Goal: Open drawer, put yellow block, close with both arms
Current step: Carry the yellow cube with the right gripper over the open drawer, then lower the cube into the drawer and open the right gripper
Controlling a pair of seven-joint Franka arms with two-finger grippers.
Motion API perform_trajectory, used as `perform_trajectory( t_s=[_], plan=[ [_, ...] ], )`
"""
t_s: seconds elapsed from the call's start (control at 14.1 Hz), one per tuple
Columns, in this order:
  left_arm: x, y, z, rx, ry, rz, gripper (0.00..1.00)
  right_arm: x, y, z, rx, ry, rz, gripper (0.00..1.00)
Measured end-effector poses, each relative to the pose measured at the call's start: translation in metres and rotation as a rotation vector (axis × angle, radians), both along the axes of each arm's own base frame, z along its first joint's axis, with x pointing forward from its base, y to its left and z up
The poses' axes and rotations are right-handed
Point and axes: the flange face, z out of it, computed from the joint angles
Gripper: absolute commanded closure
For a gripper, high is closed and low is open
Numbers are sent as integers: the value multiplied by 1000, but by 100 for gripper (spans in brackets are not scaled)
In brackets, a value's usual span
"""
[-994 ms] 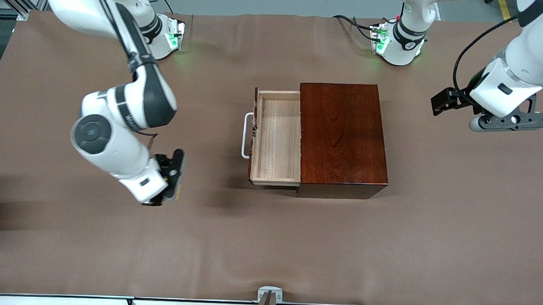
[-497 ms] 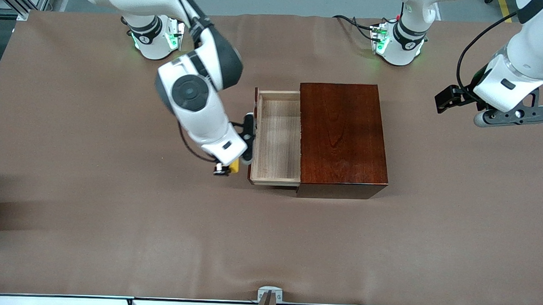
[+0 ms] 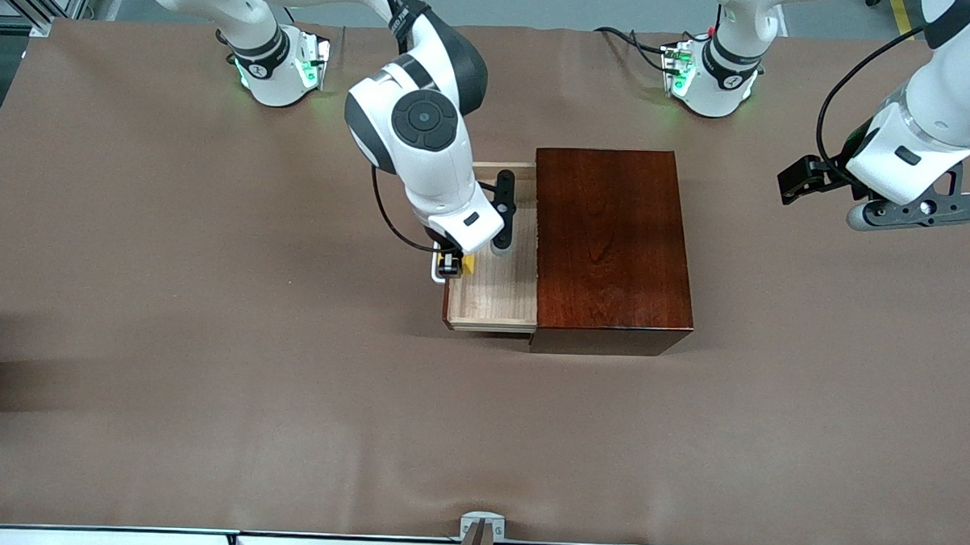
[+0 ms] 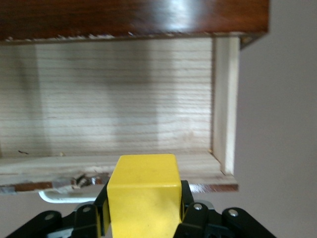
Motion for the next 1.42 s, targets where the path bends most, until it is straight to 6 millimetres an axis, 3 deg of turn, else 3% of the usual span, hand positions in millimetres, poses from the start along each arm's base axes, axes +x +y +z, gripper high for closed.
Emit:
perform_trajectory(
  t_s=[0.28,1.14,1.21,1.28,1.42],
  plan=[
    [0,-1,0,0,0,-1,0,-23,28,-25,-22,20,34,100],
    [0,-1,-1,0,1,-3,0,-48,68,-79,-51,30,94,97],
    [0,-1,-1,0,2,-3,0,-51,71,-83,-60,27,94,41],
    [0,-1,-1,0,2,-3,0,-53,73,-86,-64,25,95,0],
    [0,-1,-1,0,2,-3,0,-53,74,-90,-63,18,96,0]
  ],
)
